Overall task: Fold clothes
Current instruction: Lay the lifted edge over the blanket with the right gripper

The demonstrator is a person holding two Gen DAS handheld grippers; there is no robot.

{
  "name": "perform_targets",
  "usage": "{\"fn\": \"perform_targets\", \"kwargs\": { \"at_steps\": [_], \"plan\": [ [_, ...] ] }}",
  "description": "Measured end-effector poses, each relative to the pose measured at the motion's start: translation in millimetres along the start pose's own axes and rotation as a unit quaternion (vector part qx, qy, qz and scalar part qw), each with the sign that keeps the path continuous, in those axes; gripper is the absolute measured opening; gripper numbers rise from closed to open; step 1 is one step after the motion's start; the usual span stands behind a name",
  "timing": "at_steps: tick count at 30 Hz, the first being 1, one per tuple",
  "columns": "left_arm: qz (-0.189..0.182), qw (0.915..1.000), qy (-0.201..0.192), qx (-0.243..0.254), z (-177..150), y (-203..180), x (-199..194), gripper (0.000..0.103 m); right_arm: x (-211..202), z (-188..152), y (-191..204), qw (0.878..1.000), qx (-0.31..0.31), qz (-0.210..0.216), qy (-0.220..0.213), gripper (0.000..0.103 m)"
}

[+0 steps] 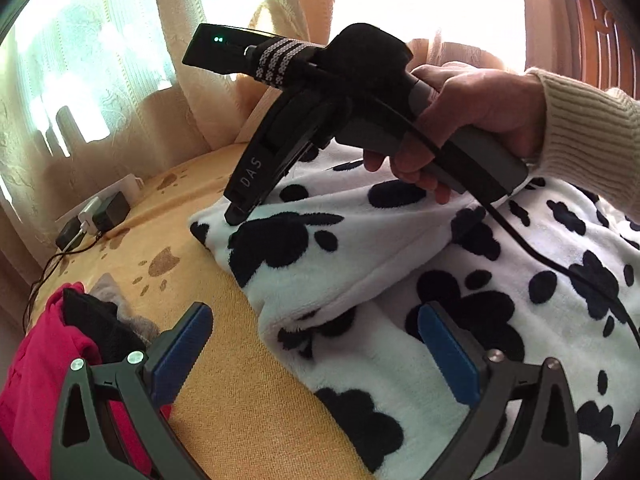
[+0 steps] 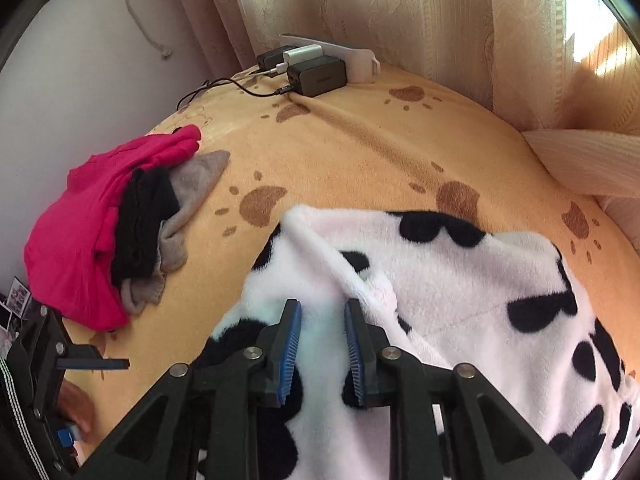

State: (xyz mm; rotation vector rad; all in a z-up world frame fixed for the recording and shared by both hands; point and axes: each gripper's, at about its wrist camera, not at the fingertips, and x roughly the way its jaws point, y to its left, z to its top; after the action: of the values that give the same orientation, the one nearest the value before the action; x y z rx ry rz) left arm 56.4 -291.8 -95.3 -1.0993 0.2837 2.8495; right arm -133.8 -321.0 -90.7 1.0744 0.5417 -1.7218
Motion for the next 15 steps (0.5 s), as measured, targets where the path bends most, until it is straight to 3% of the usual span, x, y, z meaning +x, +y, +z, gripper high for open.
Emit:
{"fn": "perform_targets", "kwargs": {
  "at_steps": [3, 6, 11, 15],
  "plan": [
    [-0.001, 1.0000, 0.001, -0.010, 0, 2, 0, 0.103, 13, 10, 0, 1.000, -0.006, -0.018, -0.007, 0.043],
    [0.005, 1.0000, -0.003, -0.008, 0, 3, -4, 0.103, 17, 15, -3, 1.000, 0.001, -0.016, -0.009, 0.043],
    [0.004, 0.9995, -0.019, -0.025, 9, 15, -9, 0.103, -56, 0, -16, 0.995, 0.033, -0.019, -0.088, 0.043],
    [-0.027, 0.9973, -0.035, -0.058, 27, 23, -10, 0.103, -110, -36, -29, 0.990, 0.067, -0.039, -0.115, 0.043]
  ]
}}
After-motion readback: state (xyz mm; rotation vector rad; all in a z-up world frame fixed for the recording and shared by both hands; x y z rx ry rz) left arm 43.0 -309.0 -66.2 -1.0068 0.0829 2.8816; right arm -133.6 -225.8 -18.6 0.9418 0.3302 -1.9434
